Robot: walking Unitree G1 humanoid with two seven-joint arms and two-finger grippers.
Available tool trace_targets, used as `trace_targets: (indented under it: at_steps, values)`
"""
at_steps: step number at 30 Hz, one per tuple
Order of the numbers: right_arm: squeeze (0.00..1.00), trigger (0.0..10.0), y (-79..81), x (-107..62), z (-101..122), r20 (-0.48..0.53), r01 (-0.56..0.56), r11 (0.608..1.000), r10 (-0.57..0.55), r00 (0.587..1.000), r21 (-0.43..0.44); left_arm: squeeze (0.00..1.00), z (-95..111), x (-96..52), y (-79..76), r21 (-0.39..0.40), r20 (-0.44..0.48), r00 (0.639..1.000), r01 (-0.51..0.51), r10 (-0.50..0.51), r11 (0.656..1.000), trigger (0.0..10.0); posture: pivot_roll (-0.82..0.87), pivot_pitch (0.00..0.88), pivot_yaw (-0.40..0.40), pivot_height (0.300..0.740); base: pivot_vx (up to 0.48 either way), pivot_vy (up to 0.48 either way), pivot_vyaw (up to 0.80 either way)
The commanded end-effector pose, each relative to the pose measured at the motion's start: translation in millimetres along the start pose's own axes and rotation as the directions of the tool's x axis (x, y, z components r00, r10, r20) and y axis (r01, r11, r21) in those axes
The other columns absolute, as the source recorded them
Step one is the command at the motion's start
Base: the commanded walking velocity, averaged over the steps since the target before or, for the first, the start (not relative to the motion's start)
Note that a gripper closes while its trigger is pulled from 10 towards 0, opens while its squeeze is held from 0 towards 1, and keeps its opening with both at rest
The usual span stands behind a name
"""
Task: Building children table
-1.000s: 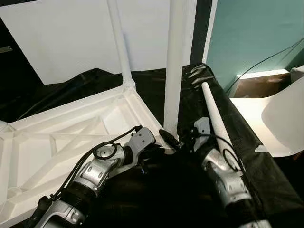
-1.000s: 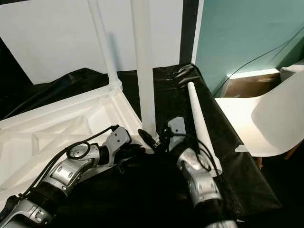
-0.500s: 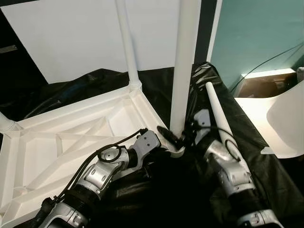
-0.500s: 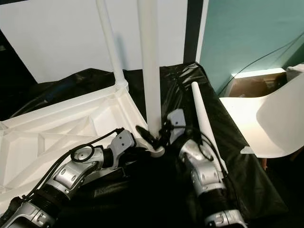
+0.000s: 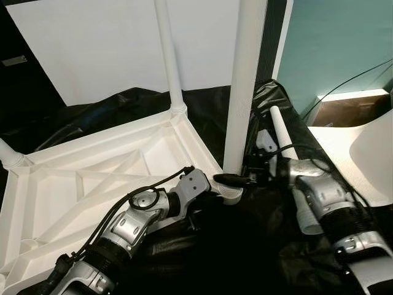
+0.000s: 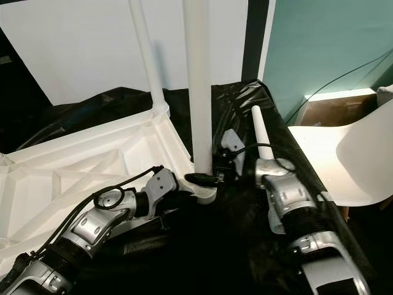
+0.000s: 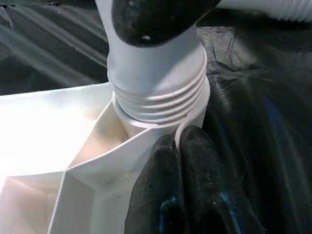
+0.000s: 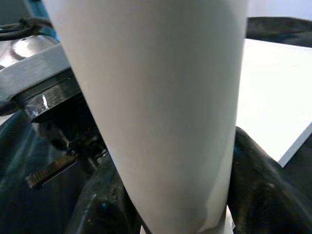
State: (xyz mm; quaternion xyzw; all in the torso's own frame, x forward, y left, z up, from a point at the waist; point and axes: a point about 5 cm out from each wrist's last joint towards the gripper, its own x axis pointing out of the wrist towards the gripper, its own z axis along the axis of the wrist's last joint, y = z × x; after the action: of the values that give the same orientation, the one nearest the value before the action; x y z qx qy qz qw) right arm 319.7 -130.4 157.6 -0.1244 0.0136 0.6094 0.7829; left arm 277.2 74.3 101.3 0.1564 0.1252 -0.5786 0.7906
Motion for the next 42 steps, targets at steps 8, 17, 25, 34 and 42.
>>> trace_targets:
  at_steps: [8, 17, 25, 34, 42]
  values:
    - [0.00, 0.0, -5.0, -3.9, -3.8, 0.031, -0.031, 0.992, 0.028, 0.999, 0.124, 0.00, -31.4, -1.9, -20.5, -0.116, -0.085, 0.983, 0.151, -0.161, 0.982, 10.0, -0.01, 0.000, 0.047, 0.740, 0.000, 0.000, 0.00]
    - [0.00, 0.0, 43.2, 18.9, -19.1, 0.213, 0.254, 0.949, -0.292, 0.932, 0.189, 0.00, -31.9, -3.1, -19.9, -0.113, -0.090, 0.983, 0.152, -0.162, 0.982, 10.0, -0.01, 0.000, 0.054, 0.740, 0.000, 0.000, 0.00]
    - [0.00, 0.0, 46.7, 10.3, -22.6, 0.224, 0.582, 0.777, -0.627, 0.746, 0.238, 0.00, -31.8, -3.3, -19.7, -0.112, -0.091, 0.982, 0.152, -0.163, 0.982, 10.0, -0.02, 0.000, 0.051, 0.740, 0.000, 0.000, 0.00]
    - [0.00, 0.0, 46.4, 4.4, -22.7, 0.179, 0.671, 0.698, -0.715, 0.676, 0.251, 0.00, -32.1, -3.1, -19.7, -0.114, -0.091, 0.983, 0.151, -0.161, 0.982, 10.0, -0.01, 0.000, 0.049, 0.740, 0.000, 0.000, 0.00]
    - [0.00, 10.0, 28.7, 16.3, -15.3, 0.141, 0.456, 0.875, -0.478, 0.867, 0.165, 0.00, -32.3, -1.6, -19.7, -0.115, -0.088, 0.982, 0.159, -0.169, 0.981, 10.0, -0.02, 0.000, 0.047, 0.740, 0.000, 0.000, 0.00]
